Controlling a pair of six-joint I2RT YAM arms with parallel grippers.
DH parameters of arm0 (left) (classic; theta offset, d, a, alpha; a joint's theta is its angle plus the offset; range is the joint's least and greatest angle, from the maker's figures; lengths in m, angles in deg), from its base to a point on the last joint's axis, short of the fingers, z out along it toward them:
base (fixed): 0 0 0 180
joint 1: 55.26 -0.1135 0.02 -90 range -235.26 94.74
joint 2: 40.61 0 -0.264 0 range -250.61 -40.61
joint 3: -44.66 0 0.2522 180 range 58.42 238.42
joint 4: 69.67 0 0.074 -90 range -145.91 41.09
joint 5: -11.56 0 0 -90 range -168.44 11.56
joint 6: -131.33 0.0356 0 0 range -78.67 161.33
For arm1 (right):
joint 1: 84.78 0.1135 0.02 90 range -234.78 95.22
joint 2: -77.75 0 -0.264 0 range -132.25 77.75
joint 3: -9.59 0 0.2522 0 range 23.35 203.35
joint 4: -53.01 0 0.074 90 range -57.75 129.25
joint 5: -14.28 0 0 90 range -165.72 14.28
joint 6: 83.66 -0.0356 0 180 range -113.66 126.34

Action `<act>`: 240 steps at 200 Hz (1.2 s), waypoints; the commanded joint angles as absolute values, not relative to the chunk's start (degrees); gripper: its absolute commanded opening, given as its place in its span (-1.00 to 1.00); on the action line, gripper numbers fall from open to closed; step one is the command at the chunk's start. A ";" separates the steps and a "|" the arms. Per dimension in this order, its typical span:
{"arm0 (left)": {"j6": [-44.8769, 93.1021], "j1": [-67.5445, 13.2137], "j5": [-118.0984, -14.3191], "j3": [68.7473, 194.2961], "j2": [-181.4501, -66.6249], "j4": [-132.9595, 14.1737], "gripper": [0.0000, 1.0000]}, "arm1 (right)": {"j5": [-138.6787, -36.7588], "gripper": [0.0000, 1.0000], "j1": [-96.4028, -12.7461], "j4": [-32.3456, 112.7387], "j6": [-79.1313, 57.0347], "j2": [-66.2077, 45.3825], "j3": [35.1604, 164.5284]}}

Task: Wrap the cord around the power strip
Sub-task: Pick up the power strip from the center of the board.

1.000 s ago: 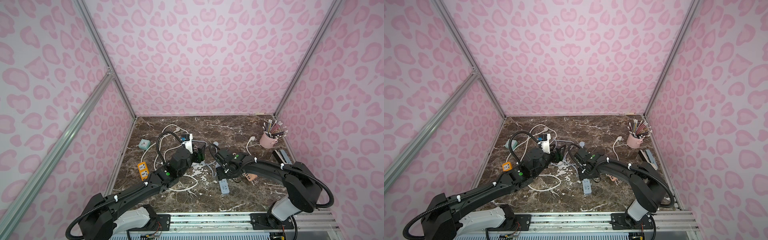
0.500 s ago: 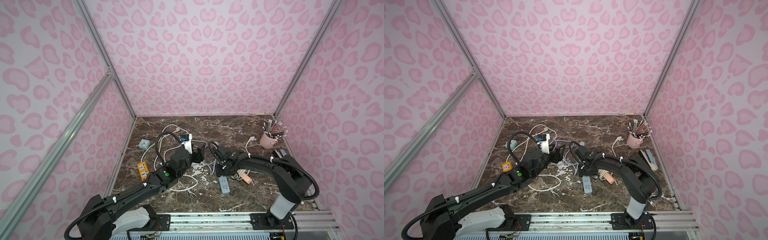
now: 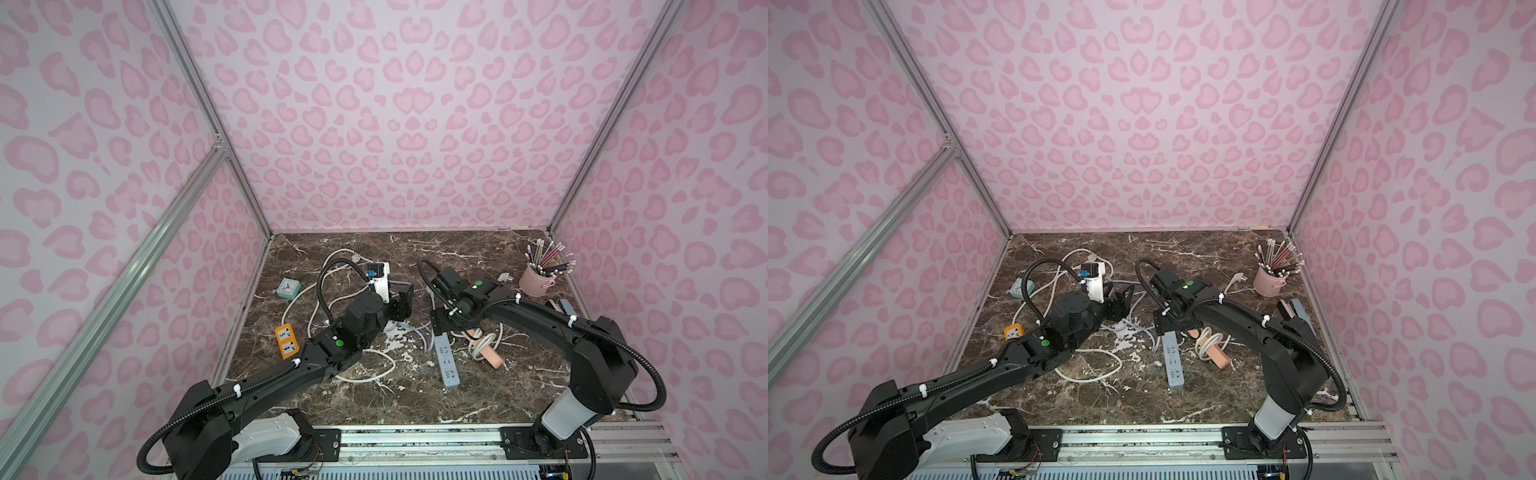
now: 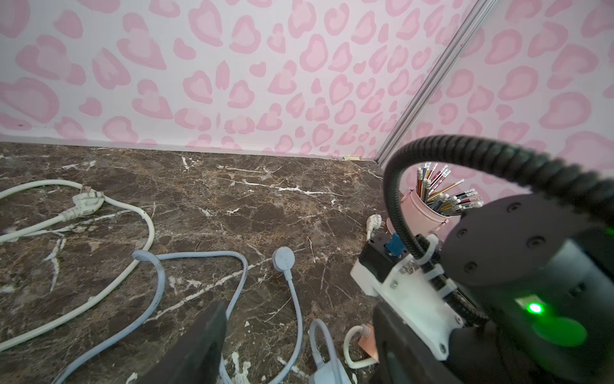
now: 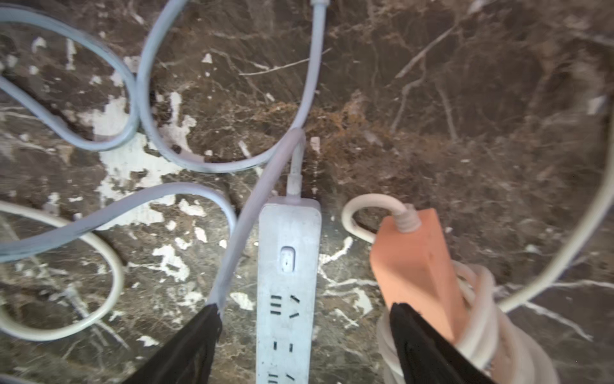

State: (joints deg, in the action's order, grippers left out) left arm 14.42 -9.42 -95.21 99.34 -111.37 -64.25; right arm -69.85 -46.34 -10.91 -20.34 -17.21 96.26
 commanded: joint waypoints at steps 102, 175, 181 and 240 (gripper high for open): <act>12.29 -9.65 -87.08 99.49 -113.30 -69.47 0.41 | -63.38 0.50 -52.20 -8.83 -8.43 -22.23 88.63; 9.55 -8.53 -74.79 103.76 -118.50 -64.78 0.34 | -80.46 -0.61 -60.78 -1.14 -6.28 -18.46 84.94; 9.67 -8.56 -73.33 104.23 -118.94 -64.25 0.34 | -83.34 -0.66 -62.39 -0.26 -6.32 -17.24 84.71; 4.63 -8.65 -57.57 103.21 -120.32 -63.69 0.55 | -113.70 -0.84 -76.04 15.60 -14.23 -5.42 77.22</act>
